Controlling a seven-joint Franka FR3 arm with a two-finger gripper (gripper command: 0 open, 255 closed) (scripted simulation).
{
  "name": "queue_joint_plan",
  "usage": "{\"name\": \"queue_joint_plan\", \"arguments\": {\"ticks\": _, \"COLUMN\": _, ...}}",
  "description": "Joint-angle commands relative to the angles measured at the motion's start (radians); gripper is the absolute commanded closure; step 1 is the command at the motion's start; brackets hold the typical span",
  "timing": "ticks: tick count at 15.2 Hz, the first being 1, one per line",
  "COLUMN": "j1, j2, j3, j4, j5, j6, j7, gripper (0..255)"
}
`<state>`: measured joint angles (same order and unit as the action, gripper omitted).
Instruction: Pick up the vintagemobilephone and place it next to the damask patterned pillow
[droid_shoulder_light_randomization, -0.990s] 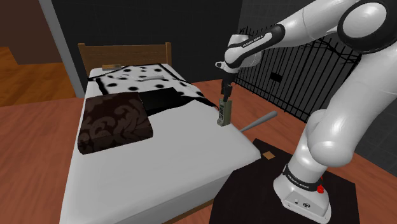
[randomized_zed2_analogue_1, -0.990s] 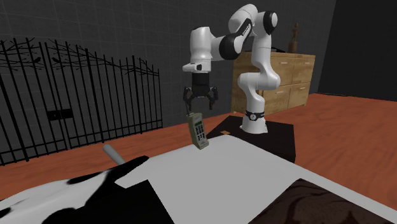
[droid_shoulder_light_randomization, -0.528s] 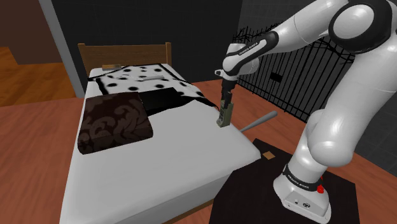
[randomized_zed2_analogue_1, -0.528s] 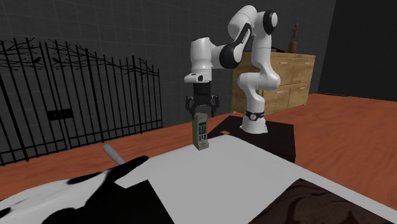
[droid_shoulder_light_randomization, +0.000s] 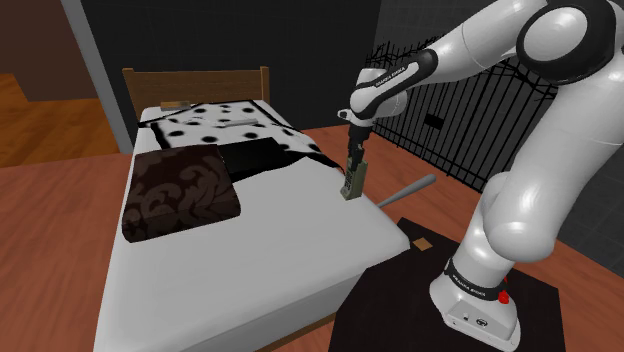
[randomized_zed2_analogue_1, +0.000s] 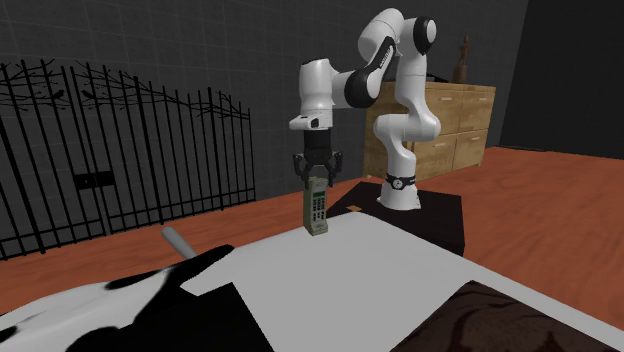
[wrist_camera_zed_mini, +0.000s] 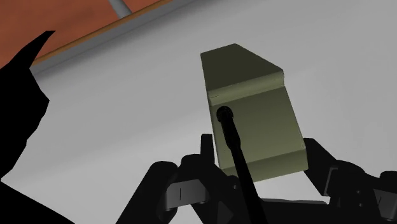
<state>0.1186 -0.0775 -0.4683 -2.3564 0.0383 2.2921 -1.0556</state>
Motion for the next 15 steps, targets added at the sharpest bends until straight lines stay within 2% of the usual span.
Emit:
{"name": "queue_joint_plan", "arguments": {"ticks": 1, "j1": 0.0, "j2": 0.001, "j3": 0.0, "j4": -0.001, "j5": 0.0, "j6": 0.0, "j7": 0.0, "gripper": 255}}
{"name": "queue_joint_plan", "arguments": {"ticks": 7, "j1": 0.0, "j2": 0.0, "j3": 0.0, "j4": -0.001, "j5": 0.0, "j6": 0.0, "j7": 0.0, "gripper": 255}}
{"name": "queue_joint_plan", "arguments": {"ticks": 15, "j1": -0.003, "j2": -0.066, "j3": 0.009, "j4": 0.051, "j5": -0.038, "j6": -0.111, "j7": 0.033, "gripper": 255}}
